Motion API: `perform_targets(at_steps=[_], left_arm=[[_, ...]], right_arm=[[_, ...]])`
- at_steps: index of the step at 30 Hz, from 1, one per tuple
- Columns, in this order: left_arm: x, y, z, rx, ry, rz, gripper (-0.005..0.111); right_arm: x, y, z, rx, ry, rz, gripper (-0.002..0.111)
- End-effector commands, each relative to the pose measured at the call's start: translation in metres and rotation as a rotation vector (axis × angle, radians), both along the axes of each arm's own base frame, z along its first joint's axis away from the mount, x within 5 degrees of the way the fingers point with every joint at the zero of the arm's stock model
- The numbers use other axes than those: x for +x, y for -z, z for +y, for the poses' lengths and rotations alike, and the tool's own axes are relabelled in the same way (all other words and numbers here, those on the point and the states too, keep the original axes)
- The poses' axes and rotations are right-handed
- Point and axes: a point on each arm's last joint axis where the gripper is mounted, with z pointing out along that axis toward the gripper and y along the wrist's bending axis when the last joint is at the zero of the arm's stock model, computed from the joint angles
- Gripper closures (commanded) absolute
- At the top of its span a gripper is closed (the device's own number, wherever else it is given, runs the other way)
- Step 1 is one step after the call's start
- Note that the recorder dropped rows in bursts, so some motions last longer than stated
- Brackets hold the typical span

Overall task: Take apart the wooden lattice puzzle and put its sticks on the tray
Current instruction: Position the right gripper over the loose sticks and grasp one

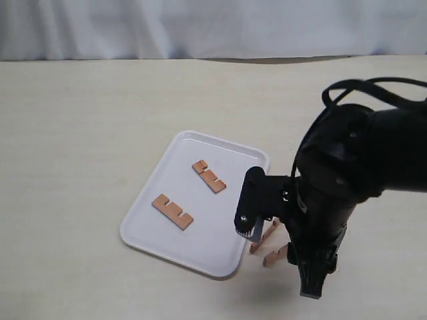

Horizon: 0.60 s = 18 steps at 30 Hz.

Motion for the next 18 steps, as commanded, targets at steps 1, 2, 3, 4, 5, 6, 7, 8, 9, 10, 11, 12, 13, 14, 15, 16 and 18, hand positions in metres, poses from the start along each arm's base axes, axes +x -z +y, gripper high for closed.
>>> perform_targets(at_steps=[1, 2, 3, 4, 5, 6, 7, 8, 9, 10, 11, 12, 13, 14, 15, 16, 18], left_arm=[[0.0, 0.0, 0.0, 0.001, 0.0, -0.003, 0.107], [0.0, 0.0, 0.0, 0.001, 0.0, -0.003, 0.107], [0.0, 0.0, 0.0, 0.001, 0.0, -0.003, 0.107], [0.0, 0.0, 0.0, 0.001, 0.0, -0.003, 0.107], [0.0, 0.0, 0.0, 0.001, 0.0, -0.003, 0.107], [0.0, 0.0, 0.0, 0.001, 0.0, -0.003, 0.107], [0.0, 0.0, 0.0, 0.001, 0.0, -0.003, 0.107], [0.0, 0.0, 0.0, 0.001, 0.0, -0.003, 0.107], [0.0, 0.0, 0.0, 0.001, 0.0, -0.003, 0.107], [0.0, 0.0, 0.0, 0.001, 0.0, -0.003, 0.107], [0.0, 0.0, 0.0, 0.001, 0.0, -0.003, 0.107], [0.0, 0.0, 0.0, 0.001, 0.0, -0.003, 0.107], [0.0, 0.0, 0.0, 0.001, 0.0, -0.003, 0.107], [0.0, 0.0, 0.0, 0.001, 0.0, -0.003, 0.107], [0.0, 0.0, 0.0, 0.001, 0.0, -0.003, 0.107], [0.0, 0.0, 0.0, 0.001, 0.0, -0.003, 0.107], [0.0, 0.0, 0.0, 0.001, 0.0, -0.003, 0.107]], right_arm=[[0.0, 0.009, -0.003, 0.005, -0.118, -0.081, 0.052], [-0.001, 0.011, -0.003, 0.009, -0.13, -0.087, 0.052], [-0.002, 0.013, -0.004, 0.012, -0.145, -0.096, 0.052], [-0.002, 0.015, -0.004, 0.008, -0.173, -0.104, 0.052], [-0.003, 0.017, -0.005, 0.005, -0.195, -0.114, 0.052], [-0.003, 0.019, -0.006, -0.004, -0.22, -0.126, 0.052], [-0.004, 0.02, -0.007, -0.012, -0.24, -0.132, 0.052], [-0.004, 0.021, -0.007, -0.017, -0.253, -0.136, 0.052], [-0.005, 0.022, -0.008, -0.02, -0.26, -0.137, 0.052], [-0.005, 0.023, -0.008, -0.021, -0.269, -0.14, 0.052], [-0.006, 0.024, -0.009, -0.021, -0.27, -0.139, 0.052], [-0.005, 0.025, -0.007, -0.006, -0.282, -0.156, 0.052], [-0.005, 0.027, -0.006, 0.005, -0.283, -0.164, 0.052], [-0.004, 0.029, -0.005, 0.024, -0.291, -0.179, 0.052], [-0.003, 0.03, -0.003, 0.034, -0.296, -0.189, 0.052], [-0.003, 0.03, -0.003, 0.041, -0.299, -0.195, 0.052], [-0.002, 0.03, -0.002, 0.045, -0.3, -0.2, 0.052]])
